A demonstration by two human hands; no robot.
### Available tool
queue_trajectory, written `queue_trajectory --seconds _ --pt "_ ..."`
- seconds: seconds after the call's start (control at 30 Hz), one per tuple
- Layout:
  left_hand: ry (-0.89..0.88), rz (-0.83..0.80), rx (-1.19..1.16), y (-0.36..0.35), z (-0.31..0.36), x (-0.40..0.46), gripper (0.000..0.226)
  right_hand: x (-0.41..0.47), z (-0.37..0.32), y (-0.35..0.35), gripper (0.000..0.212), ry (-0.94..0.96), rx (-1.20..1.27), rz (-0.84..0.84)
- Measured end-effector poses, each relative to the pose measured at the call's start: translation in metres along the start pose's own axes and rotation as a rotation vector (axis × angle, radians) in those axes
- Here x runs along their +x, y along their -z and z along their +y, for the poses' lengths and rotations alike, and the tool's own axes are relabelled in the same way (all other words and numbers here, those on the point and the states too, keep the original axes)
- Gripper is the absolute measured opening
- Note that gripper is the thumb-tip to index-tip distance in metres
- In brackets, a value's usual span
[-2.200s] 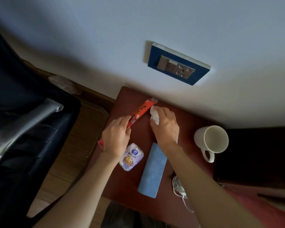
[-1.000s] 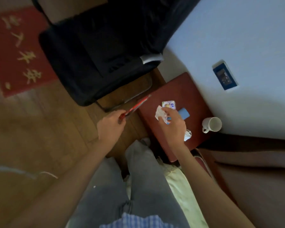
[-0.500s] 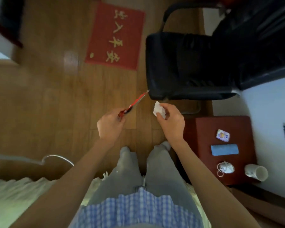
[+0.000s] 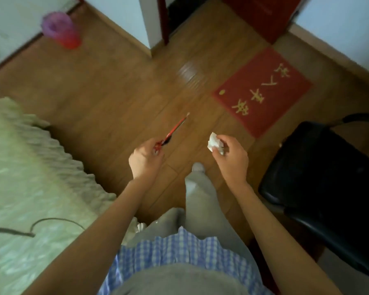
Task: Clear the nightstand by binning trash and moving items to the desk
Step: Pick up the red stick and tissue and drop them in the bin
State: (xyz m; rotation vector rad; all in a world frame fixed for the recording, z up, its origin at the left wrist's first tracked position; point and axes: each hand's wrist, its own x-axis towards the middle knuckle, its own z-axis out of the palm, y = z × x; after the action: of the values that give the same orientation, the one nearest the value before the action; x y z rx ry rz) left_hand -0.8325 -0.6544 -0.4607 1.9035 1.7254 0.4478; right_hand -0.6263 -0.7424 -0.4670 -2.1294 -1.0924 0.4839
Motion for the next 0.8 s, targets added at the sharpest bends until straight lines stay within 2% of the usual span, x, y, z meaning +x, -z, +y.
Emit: queue_trajectory --seconds 0.43,0.67,0.8 --pt "0.251 0.372 -0.084 0.028 0.072 0.175 0.020 0.249 -0.097 -0.026 0.032 0.405 0.064 -0.215" --pt "0.358 0.494 -0.086 0.053 0.048 0.231 0.021 0.314 -0.152 -0.080 0.034 0.512 0.050 -0.341" --pt "0.386 0.504 -0.056 0.074 0.021 0.276 0.020 0.346 -0.196 -0.125 0.034 0.609 0.040 -0.376"
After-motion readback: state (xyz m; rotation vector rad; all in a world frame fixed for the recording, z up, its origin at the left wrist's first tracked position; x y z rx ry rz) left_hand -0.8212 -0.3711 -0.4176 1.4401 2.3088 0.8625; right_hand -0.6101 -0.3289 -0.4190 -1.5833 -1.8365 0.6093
